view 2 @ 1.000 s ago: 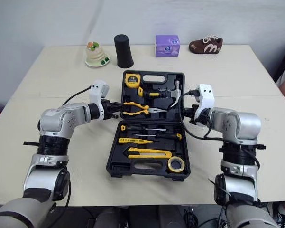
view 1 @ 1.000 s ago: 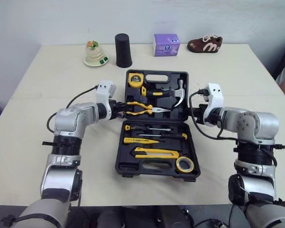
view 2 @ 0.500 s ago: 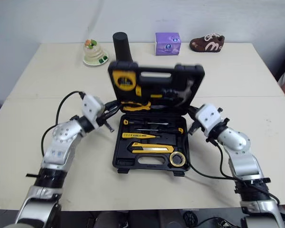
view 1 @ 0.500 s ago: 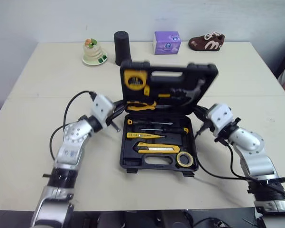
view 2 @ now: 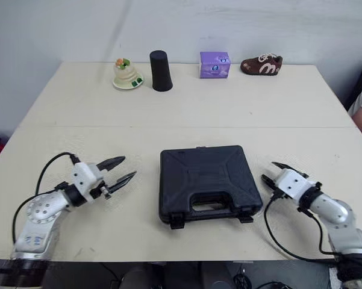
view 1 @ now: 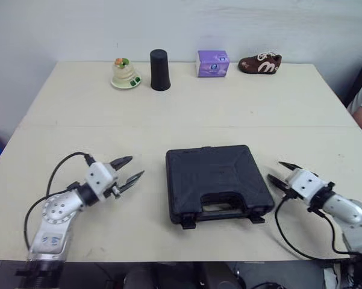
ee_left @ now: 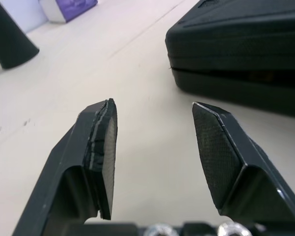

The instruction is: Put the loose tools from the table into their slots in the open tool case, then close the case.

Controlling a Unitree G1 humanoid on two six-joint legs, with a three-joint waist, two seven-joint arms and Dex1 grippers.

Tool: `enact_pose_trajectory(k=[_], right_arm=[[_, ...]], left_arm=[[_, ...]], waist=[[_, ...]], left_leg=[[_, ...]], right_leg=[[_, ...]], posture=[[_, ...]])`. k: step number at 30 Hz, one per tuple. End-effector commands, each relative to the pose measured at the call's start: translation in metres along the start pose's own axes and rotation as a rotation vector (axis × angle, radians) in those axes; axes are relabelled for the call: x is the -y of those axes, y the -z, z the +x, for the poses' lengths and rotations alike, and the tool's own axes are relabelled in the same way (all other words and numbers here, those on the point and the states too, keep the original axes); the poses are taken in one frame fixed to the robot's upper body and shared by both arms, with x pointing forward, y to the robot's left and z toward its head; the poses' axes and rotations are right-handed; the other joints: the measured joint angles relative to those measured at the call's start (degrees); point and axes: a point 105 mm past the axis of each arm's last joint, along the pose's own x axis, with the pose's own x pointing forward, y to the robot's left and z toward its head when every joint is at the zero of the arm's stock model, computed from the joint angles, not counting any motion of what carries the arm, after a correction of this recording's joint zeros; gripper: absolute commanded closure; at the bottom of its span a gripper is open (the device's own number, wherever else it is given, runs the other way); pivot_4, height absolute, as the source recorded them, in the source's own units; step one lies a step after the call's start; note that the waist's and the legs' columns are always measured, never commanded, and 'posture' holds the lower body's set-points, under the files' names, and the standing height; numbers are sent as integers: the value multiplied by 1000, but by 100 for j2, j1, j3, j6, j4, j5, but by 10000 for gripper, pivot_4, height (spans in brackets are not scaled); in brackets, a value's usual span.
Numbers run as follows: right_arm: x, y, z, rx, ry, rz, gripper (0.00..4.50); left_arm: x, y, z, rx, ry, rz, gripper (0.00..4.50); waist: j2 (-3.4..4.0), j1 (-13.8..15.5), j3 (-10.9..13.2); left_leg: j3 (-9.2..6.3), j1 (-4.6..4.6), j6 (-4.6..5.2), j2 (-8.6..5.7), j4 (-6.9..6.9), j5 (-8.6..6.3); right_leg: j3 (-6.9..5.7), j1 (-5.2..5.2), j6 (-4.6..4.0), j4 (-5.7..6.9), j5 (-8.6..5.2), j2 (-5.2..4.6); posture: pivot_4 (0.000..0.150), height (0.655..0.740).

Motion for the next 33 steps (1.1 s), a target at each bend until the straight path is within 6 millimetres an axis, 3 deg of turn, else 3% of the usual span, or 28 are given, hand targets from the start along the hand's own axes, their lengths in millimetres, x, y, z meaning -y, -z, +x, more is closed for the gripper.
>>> enact_pose_trajectory(k=[1, 3, 6, 9, 10, 13, 16, 20, 25, 33], right_arm=[[12, -6, -52, -6, -57, 201, 21384], [-1, -7, -67, -38, -141, 289, 21384], [-21, -10, -86, -92, -250, 402, 28652], [-59, -13, -102, -171, -432, 457, 43988], [-68, -13, -105, -187, -472, 462, 44696], [-84, -21, -102, -179, -515, 496, 45000], [-94, -28, -95, -160, -536, 506, 45000], [-93, -33, -75, -117, -498, 477, 45000], [-86, -31, -53, -84, -460, 431, 45000], [-47, -28, -10, -23, -302, 381, 45000]], left_arm=[[-26, 5, -38, -81, -39, -120, 19074], [-32, 2, -27, -68, -31, -135, 19074], [-40, -2, -7, -59, -10, -153, 19074], [-39, -6, 30, -60, 83, -194, 28785], [-39, -7, 40, -58, 101, -192, 30036], [-38, -6, 69, -78, 142, -212, 43053], [-32, -4, 92, -102, 206, -219, 44231], [-19, 1, 115, -103, 330, -219, 44231], [-13, 7, 123, -91, 402, -257, 44231], [-19, 16, 99, -89, 419, -240, 44231]], waist=[[0, -18, 4], [1, -6, 4], [10, 68, 9], [7, 129, 8], [6, 149, 7], [5, 197, 6], [-4, 188, 1], [-21, 150, -2], [-62, 74, 0], [-80, -5, 0]], left_leg=[[0, 2, 3, -4, 0, -2], [-20, -3, -1, 2, -5, -4], [-71, -15, -7, 0, -13, -6], [-81, -23, -4, -6, -10, -7], [-81, -23, -5, -4, -9, -7], [-87, -29, -3, -10, -7, -8], [-85, -39, -4, -27, -1, -13], [-81, -43, -18, -12, 3, -19], [-83, -33, -38, 7, 6, -21], [-86, -19, -18, -4, 11, -11]], right_leg=[[0, 2, 2, -4, 1, -2], [-7, 9, 3, -18, 1, 0], [-18, 27, -6, -39, -4, 0], [-23, 30, -2, -47, -1, -1], [-23, 30, -2, -49, -1, 0], [-28, 31, -1, -52, 0, 0], [-35, 29, 5, -63, 4, 12], [-35, 20, 5, -66, 3, 31], [-26, 13, -5, -57, 0, 91], [-18, 14, -17, -62, 45, 76]], posture=[[1500, 7400], [1500, 7400], [1500, 7400], [1500, 7400], [1500, 7400], [1500, 7400], [1500, 7400], [1500, 7400], [1500, 7400], [1500, 7400]])
